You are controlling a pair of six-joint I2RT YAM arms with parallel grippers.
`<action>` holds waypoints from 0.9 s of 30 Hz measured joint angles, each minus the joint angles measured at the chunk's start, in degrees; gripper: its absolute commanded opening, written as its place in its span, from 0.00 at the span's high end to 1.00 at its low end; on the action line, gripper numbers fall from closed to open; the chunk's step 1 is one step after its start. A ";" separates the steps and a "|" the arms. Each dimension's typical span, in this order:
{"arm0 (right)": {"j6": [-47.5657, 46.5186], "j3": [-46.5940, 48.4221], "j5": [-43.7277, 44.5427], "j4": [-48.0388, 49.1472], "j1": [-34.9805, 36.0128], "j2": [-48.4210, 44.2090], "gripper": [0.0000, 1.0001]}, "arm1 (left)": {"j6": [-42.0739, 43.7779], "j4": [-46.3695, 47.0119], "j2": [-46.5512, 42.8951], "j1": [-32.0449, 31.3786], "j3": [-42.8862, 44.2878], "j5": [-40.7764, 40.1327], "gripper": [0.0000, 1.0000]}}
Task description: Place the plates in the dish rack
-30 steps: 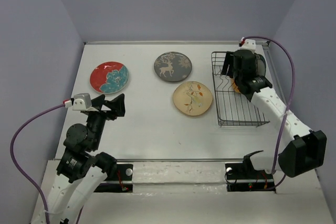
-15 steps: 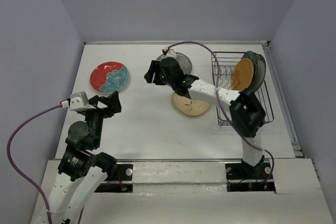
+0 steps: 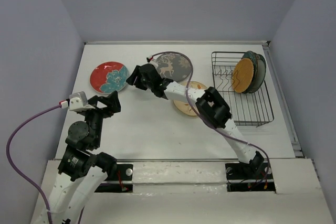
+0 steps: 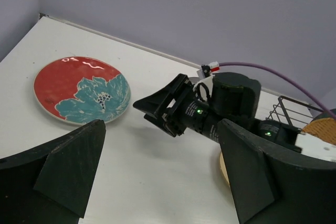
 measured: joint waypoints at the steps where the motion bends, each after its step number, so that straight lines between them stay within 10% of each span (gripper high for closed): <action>1: 0.79 1.20 -0.17 0.00 -0.07 1.68 0.42 | 0.00 0.02 0.00 0.00 0.00 0.04 0.01; 6: 4.79 11.54 -2.03 -0.44 -0.09 12.04 0.43 | 0.00 0.02 0.00 0.00 0.00 0.37 0.01; 18: 18.71 23.37 -4.61 2.75 -0.15 22.80 0.90 | 0.02 0.04 0.00 0.00 0.00 0.81 0.01; 27: 17.40 -8.87 -3.21 10.91 -0.35 4.02 0.91 | 0.02 0.09 0.07 0.02 0.00 1.49 0.01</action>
